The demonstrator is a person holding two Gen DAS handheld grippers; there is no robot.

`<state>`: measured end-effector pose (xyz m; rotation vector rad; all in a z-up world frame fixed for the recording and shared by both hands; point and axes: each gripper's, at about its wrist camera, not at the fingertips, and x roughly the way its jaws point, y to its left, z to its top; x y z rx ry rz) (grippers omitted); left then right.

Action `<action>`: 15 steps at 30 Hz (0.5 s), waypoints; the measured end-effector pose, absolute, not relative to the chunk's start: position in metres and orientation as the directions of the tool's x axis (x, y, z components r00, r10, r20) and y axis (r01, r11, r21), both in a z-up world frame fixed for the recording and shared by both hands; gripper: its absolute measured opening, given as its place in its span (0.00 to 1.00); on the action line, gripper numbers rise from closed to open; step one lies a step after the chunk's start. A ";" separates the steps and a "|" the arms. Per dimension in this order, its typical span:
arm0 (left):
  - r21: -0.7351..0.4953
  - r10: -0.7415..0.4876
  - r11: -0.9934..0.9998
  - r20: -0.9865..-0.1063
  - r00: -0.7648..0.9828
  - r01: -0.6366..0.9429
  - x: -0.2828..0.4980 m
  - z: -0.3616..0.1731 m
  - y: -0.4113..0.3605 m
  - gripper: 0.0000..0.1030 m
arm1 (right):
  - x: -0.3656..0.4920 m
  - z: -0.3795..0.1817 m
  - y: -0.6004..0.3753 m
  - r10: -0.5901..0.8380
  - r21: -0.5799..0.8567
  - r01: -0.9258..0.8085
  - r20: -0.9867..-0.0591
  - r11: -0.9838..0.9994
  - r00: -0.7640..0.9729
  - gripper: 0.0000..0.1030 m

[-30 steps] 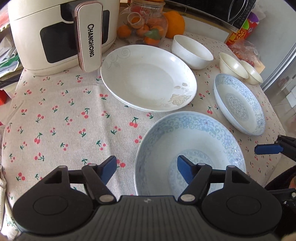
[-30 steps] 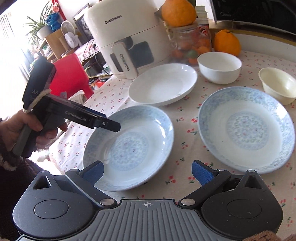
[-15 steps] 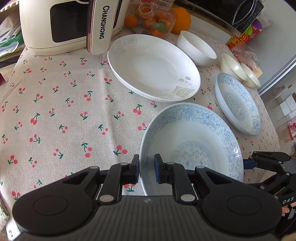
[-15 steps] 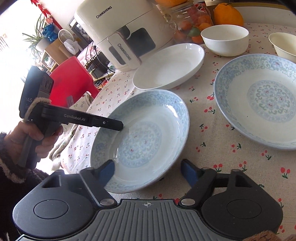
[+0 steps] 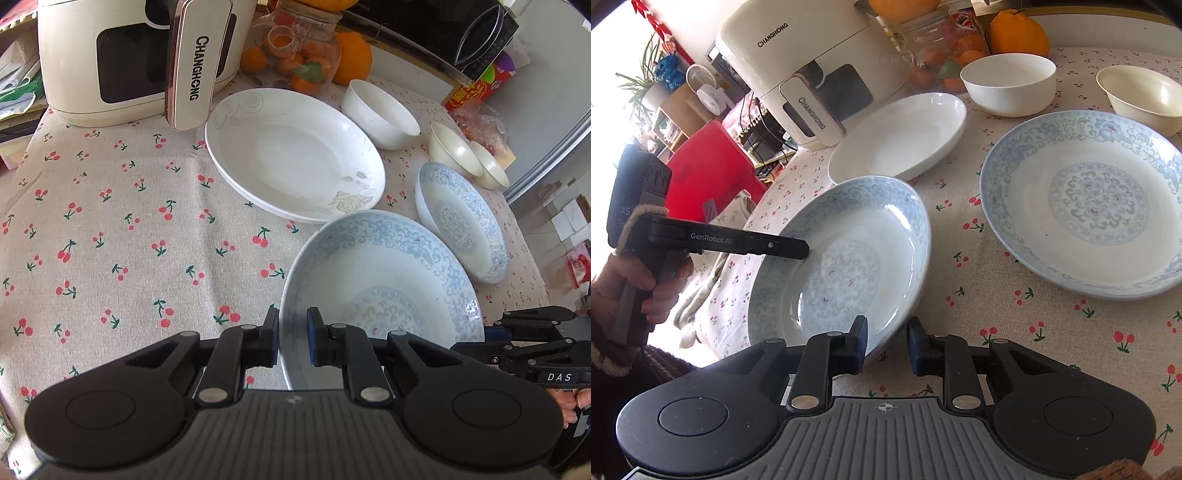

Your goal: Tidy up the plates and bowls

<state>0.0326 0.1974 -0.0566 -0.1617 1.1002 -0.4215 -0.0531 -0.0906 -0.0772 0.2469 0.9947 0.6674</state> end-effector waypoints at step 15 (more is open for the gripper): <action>-0.382 -0.466 0.883 -0.775 0.427 0.271 0.063 -0.036 0.129 0.10 | -0.023 -0.050 -0.161 0.558 0.508 -0.249 -0.662 0.825 0.500 0.17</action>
